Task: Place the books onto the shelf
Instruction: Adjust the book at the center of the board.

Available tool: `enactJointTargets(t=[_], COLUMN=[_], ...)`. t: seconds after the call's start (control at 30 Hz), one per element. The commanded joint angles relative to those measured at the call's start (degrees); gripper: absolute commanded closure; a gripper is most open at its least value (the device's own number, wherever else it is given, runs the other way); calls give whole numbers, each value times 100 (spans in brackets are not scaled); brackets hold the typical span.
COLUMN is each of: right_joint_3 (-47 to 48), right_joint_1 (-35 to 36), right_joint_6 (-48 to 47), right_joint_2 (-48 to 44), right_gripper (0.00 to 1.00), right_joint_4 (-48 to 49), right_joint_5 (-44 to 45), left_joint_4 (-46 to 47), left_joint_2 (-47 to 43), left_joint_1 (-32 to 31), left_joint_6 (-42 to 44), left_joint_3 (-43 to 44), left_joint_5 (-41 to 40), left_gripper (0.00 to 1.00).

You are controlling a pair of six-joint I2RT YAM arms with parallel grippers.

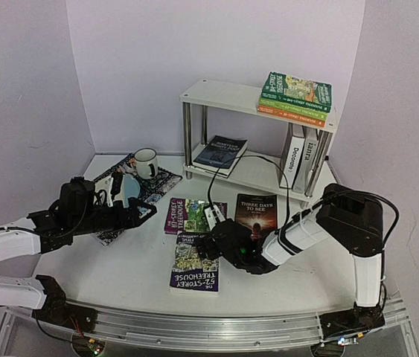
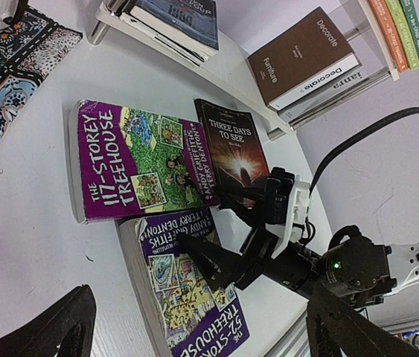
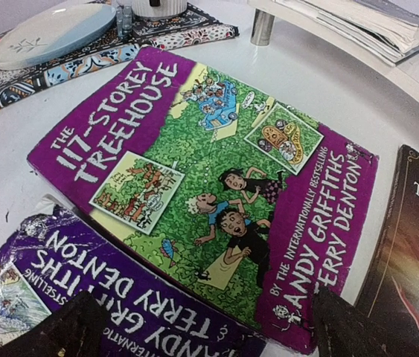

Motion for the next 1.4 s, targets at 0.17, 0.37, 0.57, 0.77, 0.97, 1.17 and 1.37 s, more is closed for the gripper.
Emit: enactJointTargets(t=[0.17, 0.37, 0.57, 0.77, 0.97, 1.17, 1.37], right_joint_3=[-727, -299, -508, -465, -416, -432, -600], right_joint_1=[-55, -51, -54, -53, -52, -65, -73], right_joint_6=[-3, 448, 1073, 1970, 2835, 3563, 4067], right_joint_2=[-1189, -1872, -2439, -2629, -2410, -2230, -1959], right_gripper=[16, 20, 2, 5, 14, 19, 29], right_joint_4=[-422, -2632, -3168, -3591, -3577, -3463, -3015], right_joint_5=[672, 577, -398, -1362, -1994, -2298, -2768], left_joint_4=[171, 553, 788, 895, 947, 951, 960], left_joint_2=[153, 488, 943, 1431, 2147, 2742, 3030], left_joint_1=[29, 28, 21, -65, -415, -543, -555], left_joint_6=[-23, -190, -335, -567, -674, -826, -897], left_joint_3=[-41, -215, -222, -234, -20, 208, 354], left_joint_5=[18, 258, 606, 911, 915, 1029, 1182], left_gripper=[0, 0, 0, 2, 12, 18, 25])
